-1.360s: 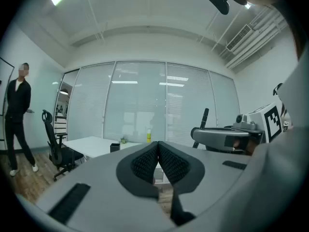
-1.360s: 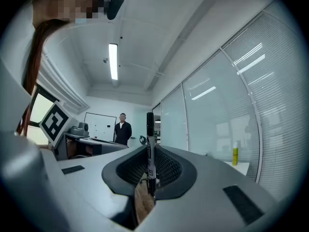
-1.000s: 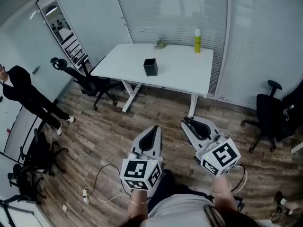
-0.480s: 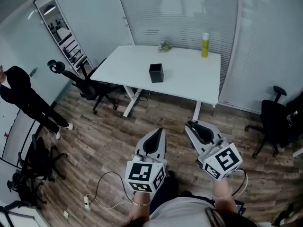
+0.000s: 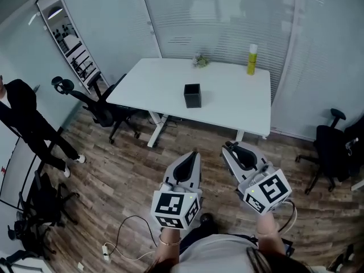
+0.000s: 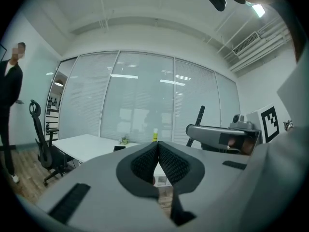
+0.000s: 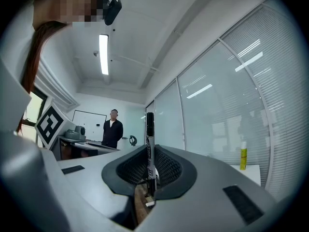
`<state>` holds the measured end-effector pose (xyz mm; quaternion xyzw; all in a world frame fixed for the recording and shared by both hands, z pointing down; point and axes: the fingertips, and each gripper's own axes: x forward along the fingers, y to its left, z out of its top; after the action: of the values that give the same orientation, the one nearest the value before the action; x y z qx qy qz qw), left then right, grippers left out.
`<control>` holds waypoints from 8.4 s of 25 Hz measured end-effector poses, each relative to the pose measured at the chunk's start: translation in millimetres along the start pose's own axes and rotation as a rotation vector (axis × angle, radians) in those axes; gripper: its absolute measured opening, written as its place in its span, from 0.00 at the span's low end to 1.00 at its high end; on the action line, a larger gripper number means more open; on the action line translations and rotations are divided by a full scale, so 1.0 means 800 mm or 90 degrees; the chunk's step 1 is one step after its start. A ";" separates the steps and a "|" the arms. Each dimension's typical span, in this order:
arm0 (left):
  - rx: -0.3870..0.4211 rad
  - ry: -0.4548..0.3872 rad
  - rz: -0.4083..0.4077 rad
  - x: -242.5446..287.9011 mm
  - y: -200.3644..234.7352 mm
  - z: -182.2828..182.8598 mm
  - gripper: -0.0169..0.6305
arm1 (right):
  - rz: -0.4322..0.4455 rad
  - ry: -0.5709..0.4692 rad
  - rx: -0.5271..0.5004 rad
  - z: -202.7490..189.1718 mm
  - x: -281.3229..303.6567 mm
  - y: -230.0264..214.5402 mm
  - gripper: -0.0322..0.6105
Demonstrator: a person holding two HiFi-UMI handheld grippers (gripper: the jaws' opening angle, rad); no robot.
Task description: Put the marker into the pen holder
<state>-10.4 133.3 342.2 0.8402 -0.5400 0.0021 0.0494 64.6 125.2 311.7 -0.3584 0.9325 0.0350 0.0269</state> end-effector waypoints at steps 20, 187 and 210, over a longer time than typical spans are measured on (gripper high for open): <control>-0.005 -0.004 -0.030 0.080 0.104 0.010 0.05 | -0.032 0.006 -0.028 -0.003 0.125 -0.038 0.16; -0.037 0.048 0.005 0.414 0.327 -0.003 0.05 | 0.050 0.264 -0.006 -0.212 0.463 -0.305 0.10; -0.026 0.033 0.016 0.394 0.317 0.007 0.05 | -0.007 0.163 -0.010 -0.129 0.416 -0.302 0.09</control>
<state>-109.5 -257.7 375.1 0.8318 -0.5490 0.0131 0.0808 -23.2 -284.4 378.5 -0.3654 0.9260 -0.0042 -0.0952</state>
